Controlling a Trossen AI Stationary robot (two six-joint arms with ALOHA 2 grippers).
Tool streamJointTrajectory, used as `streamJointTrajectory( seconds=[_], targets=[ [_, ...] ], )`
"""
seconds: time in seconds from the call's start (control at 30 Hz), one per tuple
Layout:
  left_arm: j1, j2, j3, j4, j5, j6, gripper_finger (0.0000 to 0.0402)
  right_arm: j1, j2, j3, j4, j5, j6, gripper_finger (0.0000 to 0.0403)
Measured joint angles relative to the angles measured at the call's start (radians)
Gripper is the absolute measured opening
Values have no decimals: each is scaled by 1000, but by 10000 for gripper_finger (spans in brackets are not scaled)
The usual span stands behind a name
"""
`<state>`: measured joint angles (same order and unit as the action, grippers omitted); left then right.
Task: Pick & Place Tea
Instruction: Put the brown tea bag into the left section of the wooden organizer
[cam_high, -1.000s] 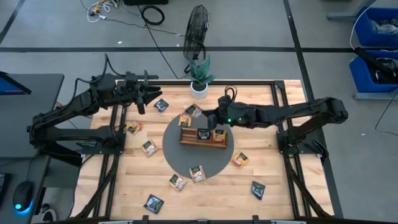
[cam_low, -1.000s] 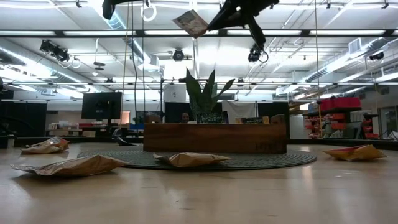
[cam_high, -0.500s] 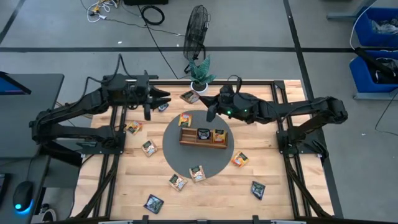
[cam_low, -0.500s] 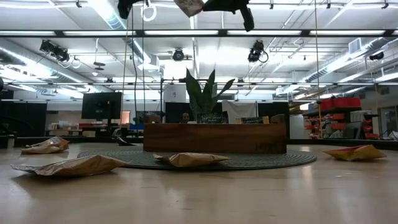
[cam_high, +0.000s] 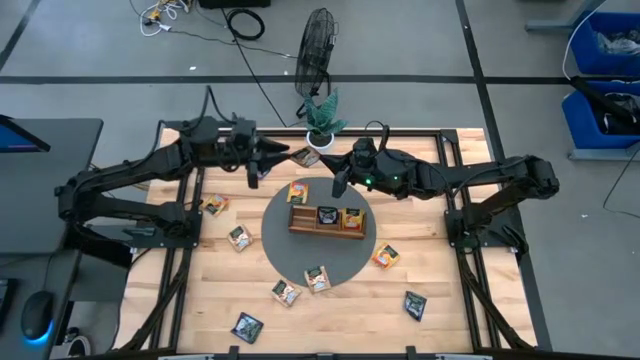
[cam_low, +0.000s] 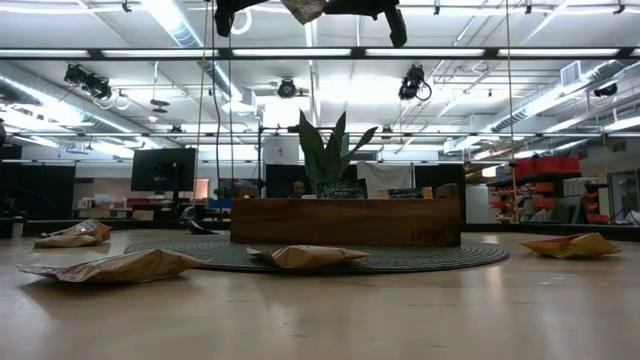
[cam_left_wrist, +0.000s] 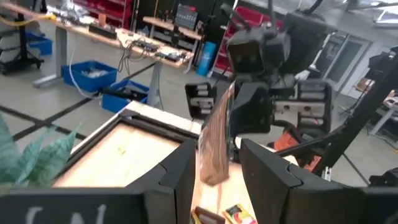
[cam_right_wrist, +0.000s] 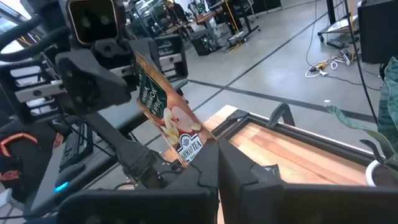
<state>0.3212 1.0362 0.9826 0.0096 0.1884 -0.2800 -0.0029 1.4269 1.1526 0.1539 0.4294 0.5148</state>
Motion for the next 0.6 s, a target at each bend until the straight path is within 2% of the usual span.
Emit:
streamJointTrajectory(
  seconds=[0.37, 0.47, 0.6],
  targets=[
    [-11, 35, -1, 27, 27, -23, 124, 0, 0, 0, 23, -3, 0, 0],
    [-12, 47, -1, 19, 32, -24, 102, 0, 0, 0, 24, -8, 0, 0],
    [-11, 44, -1, 27, 46, -24, 46, 0, 0, 0, 24, -14, 0, 0]
  ],
)
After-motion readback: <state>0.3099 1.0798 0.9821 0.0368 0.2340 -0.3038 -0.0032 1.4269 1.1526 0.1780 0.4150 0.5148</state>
